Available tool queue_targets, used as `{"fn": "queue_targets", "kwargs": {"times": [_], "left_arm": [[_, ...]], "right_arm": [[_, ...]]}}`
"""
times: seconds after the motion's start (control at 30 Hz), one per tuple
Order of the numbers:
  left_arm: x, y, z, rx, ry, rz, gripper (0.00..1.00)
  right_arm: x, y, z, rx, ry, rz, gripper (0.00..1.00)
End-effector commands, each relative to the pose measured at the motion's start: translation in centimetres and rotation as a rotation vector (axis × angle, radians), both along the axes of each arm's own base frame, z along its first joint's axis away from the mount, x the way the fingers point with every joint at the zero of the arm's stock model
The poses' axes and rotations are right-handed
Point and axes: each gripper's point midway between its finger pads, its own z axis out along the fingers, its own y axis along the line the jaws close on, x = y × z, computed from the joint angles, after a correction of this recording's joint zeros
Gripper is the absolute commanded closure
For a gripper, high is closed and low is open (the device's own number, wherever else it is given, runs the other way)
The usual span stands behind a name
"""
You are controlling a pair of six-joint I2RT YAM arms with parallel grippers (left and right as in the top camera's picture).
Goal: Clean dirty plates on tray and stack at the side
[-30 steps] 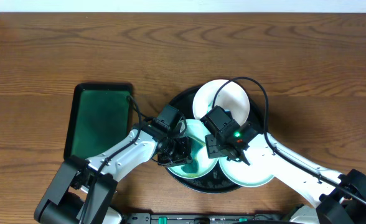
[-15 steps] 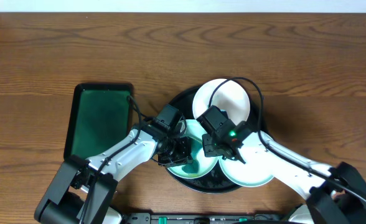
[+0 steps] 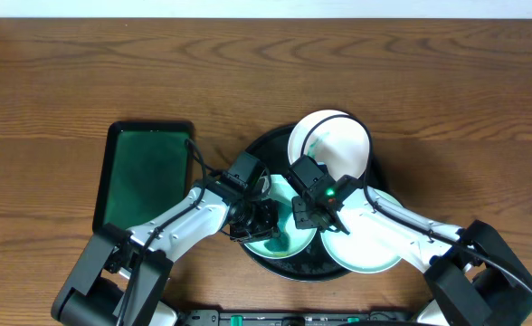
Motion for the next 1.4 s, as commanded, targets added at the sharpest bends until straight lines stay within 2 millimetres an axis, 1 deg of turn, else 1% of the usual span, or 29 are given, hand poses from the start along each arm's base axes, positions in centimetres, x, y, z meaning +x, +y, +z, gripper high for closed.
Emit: {"fn": "queue_targets", "kwargs": {"times": [0.0,0.1,0.17,0.27,0.33,0.37,0.4,0.43,0.53,0.77,1.0,1.07,1.23,1.37], "left_arm": [[-0.6,0.5,-0.8,0.023,0.036,0.012,0.93],[-0.7,0.4,-0.7,0.011,0.043,0.009,0.93],[-0.8,0.3,-0.6,0.008,0.046,0.009,0.93],[-0.8,0.3,-0.6,0.006,0.047,0.008,0.93],[-0.8,0.3,-0.6,0.006,0.047,0.008,0.93],[-0.8,0.3,-0.6,0.005,0.047,0.008,0.93],[-0.8,0.3,-0.6,0.005,0.047,0.008,0.93],[-0.8,0.3,-0.6,0.005,0.048,0.008,0.92],[-0.8,0.2,-0.5,-0.001,0.051,0.007,0.93],[-0.7,0.4,-0.7,0.014,0.031,-0.007,0.93],[-0.5,4.0,-2.4,0.222,-0.021,-0.022,0.93],[-0.7,4.7,-2.6,0.260,-0.022,-0.025,0.93],[-0.5,5.5,-2.8,0.304,-0.036,-0.029,0.93],[-0.5,5.6,-2.9,0.308,-0.045,-0.041,0.93]], "right_arm": [[-0.1,0.6,0.1,0.015,-0.002,0.000,0.73],[0.1,0.8,0.1,0.024,-0.012,0.000,0.85],[0.4,1.0,0.1,0.033,-0.020,0.000,0.85],[0.7,1.3,0.0,0.043,-0.031,0.000,0.81],[0.8,1.4,-0.2,0.046,-0.035,0.000,0.81],[0.8,1.5,-0.3,0.045,-0.033,0.000,0.84],[0.8,1.5,-0.4,0.046,-0.033,0.000,0.93],[0.8,1.5,-0.5,0.043,-0.030,0.000,0.99],[0.7,1.4,-0.8,0.039,-0.020,0.001,0.99],[0.5,1.4,-0.9,0.038,-0.015,0.002,0.99],[0.1,1.0,-1.0,0.020,0.002,0.006,0.99],[0.1,1.0,-1.0,0.019,0.002,0.006,0.99],[0.1,1.0,-1.0,0.019,0.002,0.006,0.99],[0.1,1.0,-1.0,0.019,0.002,0.006,0.99]]}}
